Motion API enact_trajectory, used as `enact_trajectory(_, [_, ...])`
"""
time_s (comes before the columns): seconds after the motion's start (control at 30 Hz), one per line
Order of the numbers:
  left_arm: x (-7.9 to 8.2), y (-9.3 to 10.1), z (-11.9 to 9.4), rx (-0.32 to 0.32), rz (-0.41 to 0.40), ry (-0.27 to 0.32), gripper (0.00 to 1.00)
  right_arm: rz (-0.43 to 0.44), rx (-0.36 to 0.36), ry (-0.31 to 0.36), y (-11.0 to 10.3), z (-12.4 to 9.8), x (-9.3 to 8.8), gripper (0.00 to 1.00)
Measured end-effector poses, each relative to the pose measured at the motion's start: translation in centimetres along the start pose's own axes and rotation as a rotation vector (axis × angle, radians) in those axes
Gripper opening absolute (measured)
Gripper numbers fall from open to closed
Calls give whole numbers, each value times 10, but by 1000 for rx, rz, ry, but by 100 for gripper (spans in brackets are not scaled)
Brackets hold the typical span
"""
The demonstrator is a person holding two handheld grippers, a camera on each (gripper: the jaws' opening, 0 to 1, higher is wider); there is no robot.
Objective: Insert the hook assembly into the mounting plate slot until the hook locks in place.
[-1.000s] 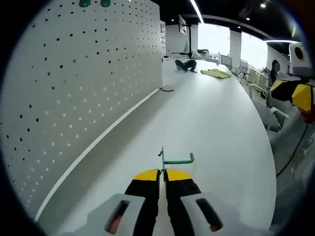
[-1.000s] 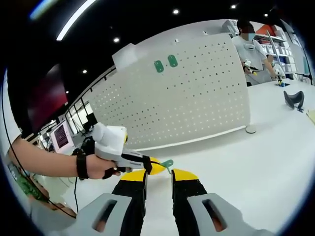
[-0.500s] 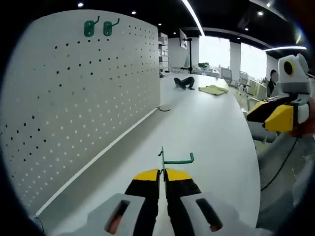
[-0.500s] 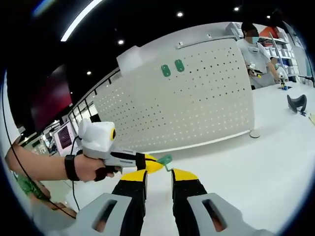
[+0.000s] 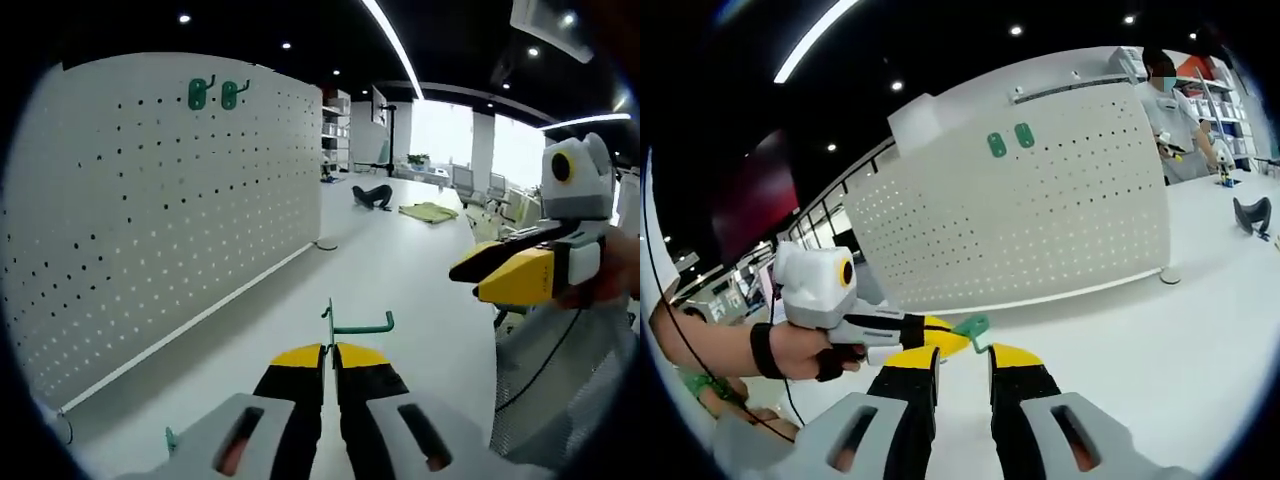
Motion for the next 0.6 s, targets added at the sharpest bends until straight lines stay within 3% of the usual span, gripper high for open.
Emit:
enact_trajectory(0.33, [18, 27, -19, -10, 1, 91, 4, 14, 29, 19, -13, -4, 5, 19])
enact_trajectory(0.6, [19, 41, -32, -14, -33, 141, 4, 25, 43, 20, -20, -7, 5, 19])
Point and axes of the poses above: the point that each gripper's makers call its tool centre point, and the gripper's own axes: z roughly forward along the fingers, y roughly to its right, x roughly out of its top, the point moved 1 cm from there along -z, roughly backward along the fingers, and after that the axes turned 12 degrees about -x, right-handed, at the moved point
